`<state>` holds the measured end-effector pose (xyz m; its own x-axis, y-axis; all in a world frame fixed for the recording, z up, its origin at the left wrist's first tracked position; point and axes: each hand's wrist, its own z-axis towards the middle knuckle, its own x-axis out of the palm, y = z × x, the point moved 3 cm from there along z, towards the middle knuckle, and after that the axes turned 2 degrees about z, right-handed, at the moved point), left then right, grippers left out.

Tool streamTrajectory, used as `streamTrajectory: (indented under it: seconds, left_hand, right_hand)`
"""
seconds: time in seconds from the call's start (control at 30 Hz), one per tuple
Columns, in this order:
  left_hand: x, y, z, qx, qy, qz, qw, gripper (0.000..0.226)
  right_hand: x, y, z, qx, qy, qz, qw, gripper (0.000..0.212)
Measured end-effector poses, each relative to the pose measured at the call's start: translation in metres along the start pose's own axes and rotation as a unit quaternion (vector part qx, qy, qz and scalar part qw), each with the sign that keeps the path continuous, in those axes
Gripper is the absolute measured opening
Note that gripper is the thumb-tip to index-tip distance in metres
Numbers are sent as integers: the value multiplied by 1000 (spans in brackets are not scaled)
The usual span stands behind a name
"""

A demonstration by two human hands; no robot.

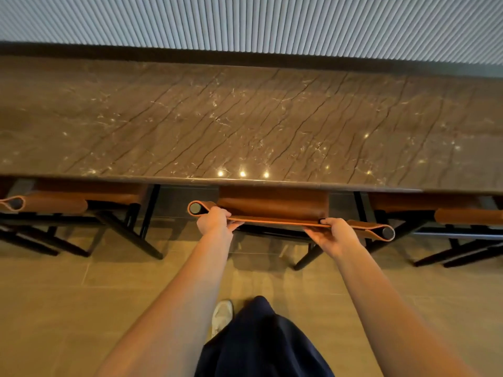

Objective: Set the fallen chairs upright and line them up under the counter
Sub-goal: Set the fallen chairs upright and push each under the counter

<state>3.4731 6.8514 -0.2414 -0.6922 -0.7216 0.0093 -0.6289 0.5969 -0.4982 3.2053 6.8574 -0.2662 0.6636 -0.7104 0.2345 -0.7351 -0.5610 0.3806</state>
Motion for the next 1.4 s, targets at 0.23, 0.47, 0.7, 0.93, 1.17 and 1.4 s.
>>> streamTrajectory:
  seconds: [0.23,0.47,0.7,0.93,1.17,1.4]
  left_hand:
    - [-29,-4,1,18,-17,-17,1000,27]
    - [-69,-37,10,39,-40,-37,998,25]
    - [-90,-73,24,43,-40,-55,997,24]
    - [-87,-89,34,29,-51,-53,997,30]
    - [-88,-91,32,29,-45,-56,997,32]
    - [-92,-88,29,34,-41,-45,998,22]
  right_hand:
    - [14,-17,-11,-12,33,2,999,36]
    - [55,-53,-31,1,72,-17,997,42]
    - [99,-73,-35,7,94,-33,995,41]
    - [121,-75,-20,-5,63,-37,997,41]
    - [121,-75,-24,-3,71,-42,997,44]
    - [117,-75,-28,-6,67,-48,997,44]
